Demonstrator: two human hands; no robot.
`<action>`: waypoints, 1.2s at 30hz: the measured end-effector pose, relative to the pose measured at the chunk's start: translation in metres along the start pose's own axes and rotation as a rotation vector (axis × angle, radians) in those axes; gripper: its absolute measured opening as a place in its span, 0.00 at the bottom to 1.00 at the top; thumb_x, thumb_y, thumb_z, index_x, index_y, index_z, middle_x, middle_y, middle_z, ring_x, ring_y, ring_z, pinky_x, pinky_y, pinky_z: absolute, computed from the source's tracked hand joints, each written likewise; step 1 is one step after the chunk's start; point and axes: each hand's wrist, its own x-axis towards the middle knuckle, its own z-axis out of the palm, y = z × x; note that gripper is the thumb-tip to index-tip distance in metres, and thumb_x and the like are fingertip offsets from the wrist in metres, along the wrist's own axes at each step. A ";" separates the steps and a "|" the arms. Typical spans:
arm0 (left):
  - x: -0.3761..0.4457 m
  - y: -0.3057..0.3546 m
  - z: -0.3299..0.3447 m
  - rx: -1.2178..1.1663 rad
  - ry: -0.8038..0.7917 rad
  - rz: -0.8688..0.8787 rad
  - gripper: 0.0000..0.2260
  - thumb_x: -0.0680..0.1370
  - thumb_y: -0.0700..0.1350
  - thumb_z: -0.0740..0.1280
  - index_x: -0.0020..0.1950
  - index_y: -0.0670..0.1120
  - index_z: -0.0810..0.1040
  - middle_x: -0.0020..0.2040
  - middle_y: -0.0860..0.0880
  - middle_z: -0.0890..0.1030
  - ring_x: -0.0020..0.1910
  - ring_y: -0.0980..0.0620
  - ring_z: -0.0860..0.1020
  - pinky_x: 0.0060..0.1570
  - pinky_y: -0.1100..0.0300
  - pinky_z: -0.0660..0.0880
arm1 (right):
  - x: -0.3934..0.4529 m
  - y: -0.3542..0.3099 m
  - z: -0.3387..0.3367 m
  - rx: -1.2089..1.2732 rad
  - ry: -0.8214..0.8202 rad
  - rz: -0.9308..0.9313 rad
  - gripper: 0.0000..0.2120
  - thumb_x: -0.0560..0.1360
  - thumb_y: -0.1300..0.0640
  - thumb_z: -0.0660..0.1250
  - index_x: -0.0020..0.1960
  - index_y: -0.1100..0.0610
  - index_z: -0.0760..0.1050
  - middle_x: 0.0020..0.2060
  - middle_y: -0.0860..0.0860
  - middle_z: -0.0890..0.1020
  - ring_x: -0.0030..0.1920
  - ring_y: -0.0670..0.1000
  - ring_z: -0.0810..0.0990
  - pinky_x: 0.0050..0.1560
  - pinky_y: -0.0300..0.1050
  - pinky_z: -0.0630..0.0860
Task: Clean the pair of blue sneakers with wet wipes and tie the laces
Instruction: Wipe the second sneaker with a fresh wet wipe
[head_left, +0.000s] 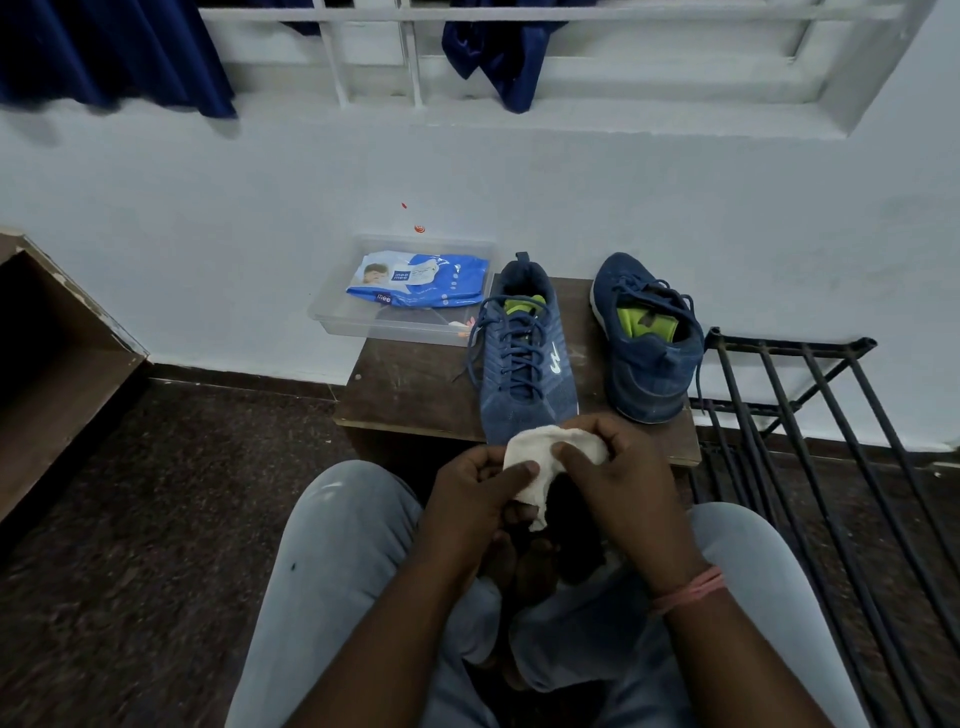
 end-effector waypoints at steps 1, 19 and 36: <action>0.000 0.000 -0.001 -0.027 0.009 -0.003 0.07 0.79 0.40 0.71 0.54 0.37 0.82 0.41 0.42 0.85 0.36 0.49 0.84 0.37 0.57 0.82 | -0.001 -0.001 0.004 -0.118 -0.015 -0.114 0.09 0.74 0.64 0.72 0.48 0.51 0.81 0.43 0.43 0.82 0.46 0.41 0.80 0.47 0.33 0.74; 0.002 0.009 -0.002 0.148 0.153 0.143 0.19 0.84 0.51 0.63 0.38 0.48 0.86 0.37 0.43 0.86 0.37 0.44 0.83 0.42 0.51 0.77 | -0.006 0.004 0.022 -0.282 -0.086 -0.177 0.03 0.78 0.58 0.69 0.50 0.54 0.82 0.42 0.46 0.83 0.42 0.43 0.79 0.46 0.40 0.75; 0.076 0.009 -0.015 0.521 0.440 0.436 0.06 0.70 0.50 0.80 0.39 0.52 0.86 0.30 0.58 0.81 0.29 0.65 0.78 0.30 0.74 0.69 | 0.003 -0.005 0.049 -0.488 -0.246 -0.208 0.24 0.70 0.68 0.65 0.65 0.56 0.79 0.56 0.55 0.84 0.56 0.56 0.83 0.57 0.41 0.75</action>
